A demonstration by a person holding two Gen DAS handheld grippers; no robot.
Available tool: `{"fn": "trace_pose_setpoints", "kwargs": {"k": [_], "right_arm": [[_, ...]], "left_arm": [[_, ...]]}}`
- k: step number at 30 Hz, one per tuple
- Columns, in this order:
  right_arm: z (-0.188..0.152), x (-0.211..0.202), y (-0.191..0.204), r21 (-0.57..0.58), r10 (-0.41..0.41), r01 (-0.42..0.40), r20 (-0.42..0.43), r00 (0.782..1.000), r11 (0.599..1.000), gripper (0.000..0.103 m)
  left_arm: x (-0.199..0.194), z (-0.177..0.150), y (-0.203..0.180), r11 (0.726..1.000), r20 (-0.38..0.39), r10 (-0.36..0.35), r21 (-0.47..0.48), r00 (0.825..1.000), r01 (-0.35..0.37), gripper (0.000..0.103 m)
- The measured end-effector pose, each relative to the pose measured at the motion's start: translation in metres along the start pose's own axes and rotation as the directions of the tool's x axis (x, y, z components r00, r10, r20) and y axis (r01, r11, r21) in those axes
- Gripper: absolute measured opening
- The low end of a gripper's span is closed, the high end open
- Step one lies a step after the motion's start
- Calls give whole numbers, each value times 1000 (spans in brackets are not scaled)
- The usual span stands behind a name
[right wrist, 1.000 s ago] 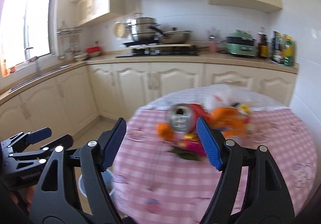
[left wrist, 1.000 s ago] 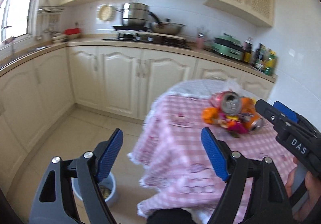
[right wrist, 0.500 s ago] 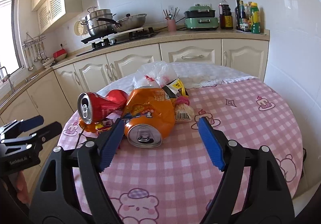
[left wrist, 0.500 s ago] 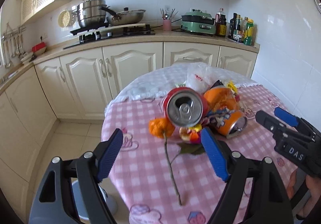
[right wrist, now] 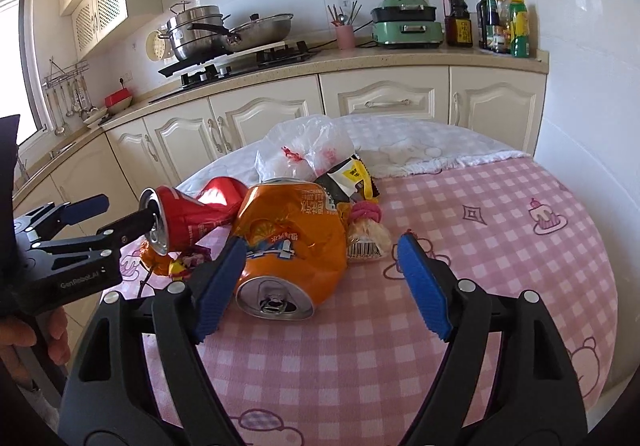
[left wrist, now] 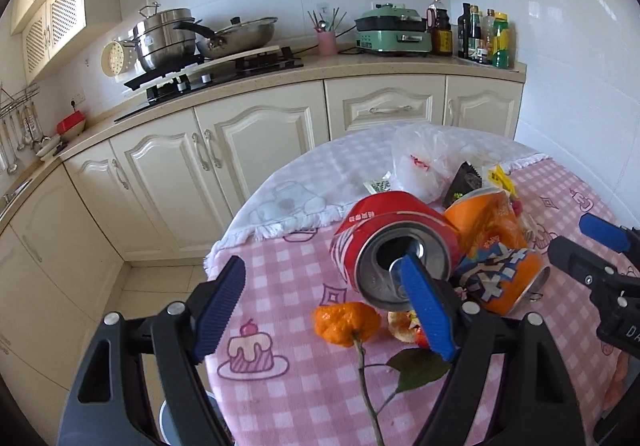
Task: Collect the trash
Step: 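Grasp the red crushed can with the left tool while the right tool grasps the orange can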
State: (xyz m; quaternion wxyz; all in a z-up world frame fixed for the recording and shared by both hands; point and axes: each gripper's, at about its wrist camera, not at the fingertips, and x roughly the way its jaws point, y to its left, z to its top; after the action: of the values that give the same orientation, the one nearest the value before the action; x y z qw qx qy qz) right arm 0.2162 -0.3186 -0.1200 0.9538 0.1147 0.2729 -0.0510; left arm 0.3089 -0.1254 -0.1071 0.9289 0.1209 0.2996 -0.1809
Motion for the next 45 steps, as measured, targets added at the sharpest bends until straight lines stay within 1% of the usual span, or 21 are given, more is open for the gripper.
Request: {"fn": "trace_pose_setpoints", "kwargs": {"k": [3,5,7,8,10,11,13,15,17,18,20,22,25,28,29,31,32,35,38,42,45], "right_arm": [[1,3,-7,25,17,-17,-17,1000,1000,78],[3,3,-12,35,6,-6,-18,1000,999,78],[5,2,-18,48,6,-6,-15,1000,999,79],[6,3,-20,56,5,-4,-16,1000,998,79],[8,6,-24,74,3,-2,-24,1000,997,79],[9,8,-26,85,6,-3,-31,1000,996,79],[10,12,-29,99,18,-14,-48,999,995,79],[10,14,-30,101,19,-13,-54,998,995,79],[11,15,-33,106,18,-12,-55,998,994,79],[12,15,-33,107,19,-13,-55,998,994,79],[12,15,-34,108,12,-6,-57,998,994,79],[11,17,-36,113,14,-7,-64,998,994,79],[10,21,-38,110,14,-5,-78,997,994,79],[10,27,-41,118,40,-28,-100,994,993,79],[10,28,-43,125,50,-37,-104,993,991,79],[10,31,-45,141,64,-48,-114,991,989,79],[10,33,-46,151,69,-50,-120,990,987,79],[9,41,-48,188,116,-88,-143,983,978,79],[7,49,-52,260,176,-130,-162,971,957,79],[4,59,-59,355,244,-169,-178,953,920,79],[5,63,-61,388,262,-178,-175,949,904,79]], "left_arm": [[0,2,1,1000,15,-20,10,1000,20,78],[-7,1,4,999,31,-53,4,998,53,78],[-19,2,10,993,63,-114,-28,991,116,78],[-23,6,14,983,74,-163,-71,984,168,78],[-18,14,15,973,56,-200,-102,978,205,82],[-13,19,12,977,38,-186,-101,982,189,83],[-4,28,-2,991,-3,-122,-51,993,121,83],[0,33,-23,991,-30,-115,68,993,117,83],[5,31,-46,970,-57,-57,234,997,69,83],[9,28,-60,942,-66,2,336,998,20,83],[14,25,-74,909,-73,31,417,997,3,83],[17,25,-83,892,-77,48,451,996,-8,83],[27,24,-95,857,-70,106,513,992,-55,83],[35,25,-98,848,-88,123,526,989,-58,82],[37,24,-99,846,-91,129,530,987,-62,74],[42,23,-96,855,-127,124,516,984,-41,59],[44,24,-93,861,-125,139,504,982,-58,55],[41,27,-87,886,-128,108,463,986,-37,52],[32,31,-77,929,-108,44,371,993,-1,49],[15,33,-60,971,-70,-33,234,997,49,43],[3,31,-48,979,-60,-129,151,990,137,39]]}}
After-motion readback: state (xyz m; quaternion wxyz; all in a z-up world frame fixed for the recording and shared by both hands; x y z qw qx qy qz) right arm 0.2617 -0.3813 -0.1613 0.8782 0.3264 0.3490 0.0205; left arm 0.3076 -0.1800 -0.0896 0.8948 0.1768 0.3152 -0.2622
